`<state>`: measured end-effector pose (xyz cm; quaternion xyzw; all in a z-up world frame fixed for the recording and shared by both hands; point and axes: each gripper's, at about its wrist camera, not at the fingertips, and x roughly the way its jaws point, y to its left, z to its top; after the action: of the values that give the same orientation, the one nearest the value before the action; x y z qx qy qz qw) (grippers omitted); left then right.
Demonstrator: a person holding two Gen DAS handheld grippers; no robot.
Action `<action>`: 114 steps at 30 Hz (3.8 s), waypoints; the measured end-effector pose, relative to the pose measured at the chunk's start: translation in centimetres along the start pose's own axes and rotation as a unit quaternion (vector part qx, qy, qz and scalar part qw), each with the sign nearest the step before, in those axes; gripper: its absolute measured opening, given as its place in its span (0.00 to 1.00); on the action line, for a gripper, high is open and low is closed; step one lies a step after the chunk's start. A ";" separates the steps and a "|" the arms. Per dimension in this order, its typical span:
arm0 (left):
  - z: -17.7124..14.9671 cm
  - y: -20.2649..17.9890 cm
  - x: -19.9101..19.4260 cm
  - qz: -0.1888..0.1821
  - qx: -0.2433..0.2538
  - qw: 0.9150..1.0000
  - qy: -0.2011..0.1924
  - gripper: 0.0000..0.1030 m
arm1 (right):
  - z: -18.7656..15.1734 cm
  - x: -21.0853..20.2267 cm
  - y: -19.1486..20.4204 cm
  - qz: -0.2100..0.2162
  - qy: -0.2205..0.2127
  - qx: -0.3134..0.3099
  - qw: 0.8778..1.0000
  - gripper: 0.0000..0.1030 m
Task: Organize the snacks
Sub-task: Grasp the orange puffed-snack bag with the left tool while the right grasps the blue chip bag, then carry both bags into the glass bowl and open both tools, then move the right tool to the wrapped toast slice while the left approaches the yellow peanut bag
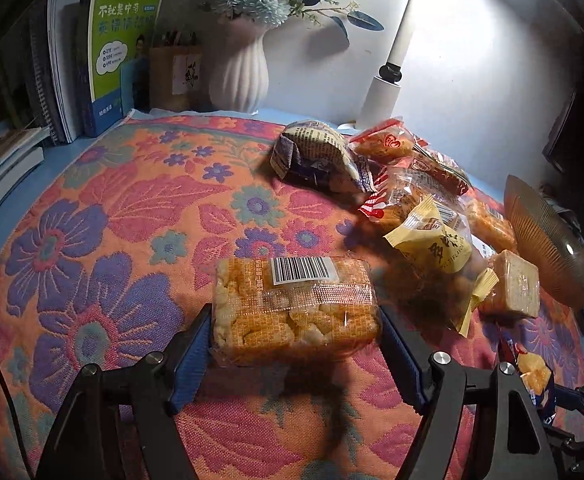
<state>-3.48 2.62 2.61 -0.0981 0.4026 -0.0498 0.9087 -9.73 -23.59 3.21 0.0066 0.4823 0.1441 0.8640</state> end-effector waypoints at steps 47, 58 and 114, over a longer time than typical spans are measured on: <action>4.7 -12.1 -6.4 -0.088 0.122 0.987 -0.048 0.74 | 0.4 -8.8 -6.6 -0.092 -0.122 0.018 0.988 0.49; 8.2 -26.5 -3.4 -0.149 0.222 0.963 -0.023 0.74 | 5.3 -12.4 -15.3 -0.151 -0.155 0.105 0.971 0.49; 5.3 -7.5 0.5 -0.110 -0.019 0.992 0.061 0.88 | 9.7 -2.2 -1.5 0.039 -0.046 -0.138 0.989 0.65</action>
<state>0.67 -4.00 7.38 -0.1562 0.4448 -0.1475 0.8695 -2.37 -24.38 10.02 -0.0874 0.4166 0.2420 0.8719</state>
